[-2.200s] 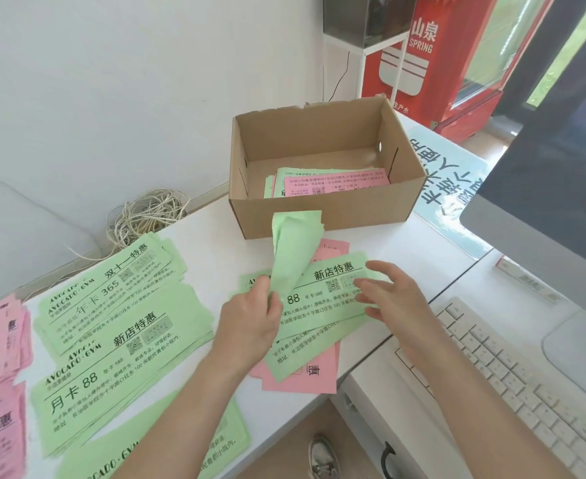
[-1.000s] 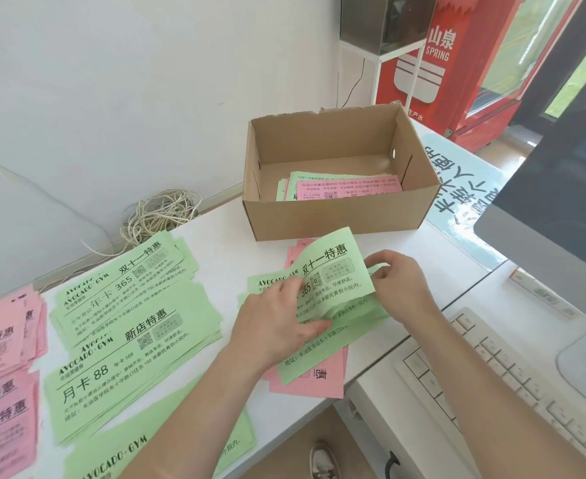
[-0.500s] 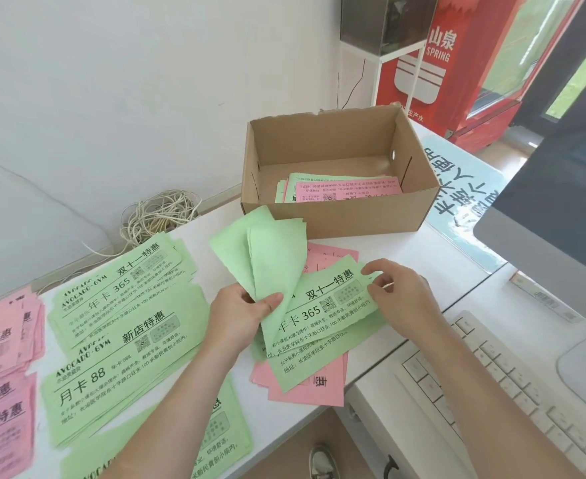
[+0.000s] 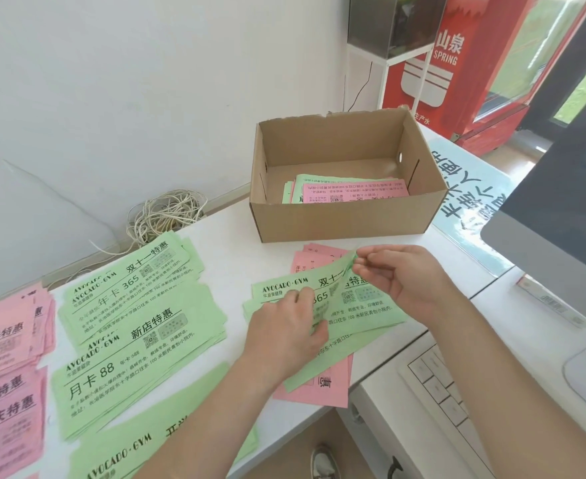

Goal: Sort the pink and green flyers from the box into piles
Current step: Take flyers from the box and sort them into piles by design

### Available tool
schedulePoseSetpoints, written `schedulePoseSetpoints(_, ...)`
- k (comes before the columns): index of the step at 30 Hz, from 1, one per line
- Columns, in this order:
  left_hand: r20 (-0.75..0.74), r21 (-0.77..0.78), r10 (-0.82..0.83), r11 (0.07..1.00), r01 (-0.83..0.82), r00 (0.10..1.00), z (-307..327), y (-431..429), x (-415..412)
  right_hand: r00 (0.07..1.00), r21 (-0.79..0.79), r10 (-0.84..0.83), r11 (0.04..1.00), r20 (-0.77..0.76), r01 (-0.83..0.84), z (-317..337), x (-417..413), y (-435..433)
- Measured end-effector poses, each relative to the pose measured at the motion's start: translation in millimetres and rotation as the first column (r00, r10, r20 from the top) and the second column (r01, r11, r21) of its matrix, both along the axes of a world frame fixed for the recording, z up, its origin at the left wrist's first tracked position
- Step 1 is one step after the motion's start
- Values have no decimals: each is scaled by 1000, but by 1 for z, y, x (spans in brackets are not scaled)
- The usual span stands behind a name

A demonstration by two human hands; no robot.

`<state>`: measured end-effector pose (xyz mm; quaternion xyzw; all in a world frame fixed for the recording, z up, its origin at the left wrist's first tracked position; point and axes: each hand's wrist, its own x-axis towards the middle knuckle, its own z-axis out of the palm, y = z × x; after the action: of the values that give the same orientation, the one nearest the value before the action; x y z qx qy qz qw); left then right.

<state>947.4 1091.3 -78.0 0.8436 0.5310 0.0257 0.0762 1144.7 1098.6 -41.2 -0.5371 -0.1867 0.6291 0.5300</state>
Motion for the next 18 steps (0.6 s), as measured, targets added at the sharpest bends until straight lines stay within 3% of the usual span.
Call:
schedulePoseSetpoints(3, 48, 148, -85, 986, 77, 995, 3, 0, 0, 997, -47, -2, 999, -79, -2, -2, -3, 2)
schedulePoseSetpoints(5, 39, 128, -33, 991, 28, 999, 6, 2, -2, 997, -96, -34, 995, -69, 28, -7, -3, 2)
schedulePoseSetpoints(8, 71, 130, -28, 991, 19, 997, 11, 5, -11, 991, -179, 21, 984, 129, 2, -10, 2, -1)
schedulePoseSetpoints(10, -7, 204, -73, 976, 72, 997, 9, 7, -16, 964, -222, 128, 972, 233, -75, -7, 7, 0)
schedulePoseSetpoints(11, 7, 164, -72, 984, 70, 997, 8, 6, -17, 944, -240, 191, 963, 269, -127, -4, 8, 2)
schedulePoseSetpoints(14, -27, 100, -185, 977, 187, 982, 5, -4, -14, 855, -289, 375, 915, 358, -280, 6, 9, 13)
schedulePoseSetpoints(18, -180, -179, -142, 978, 109, 973, 2, -18, -6, 582, -350, 549, 834, 600, -426, 7, 6, 17)
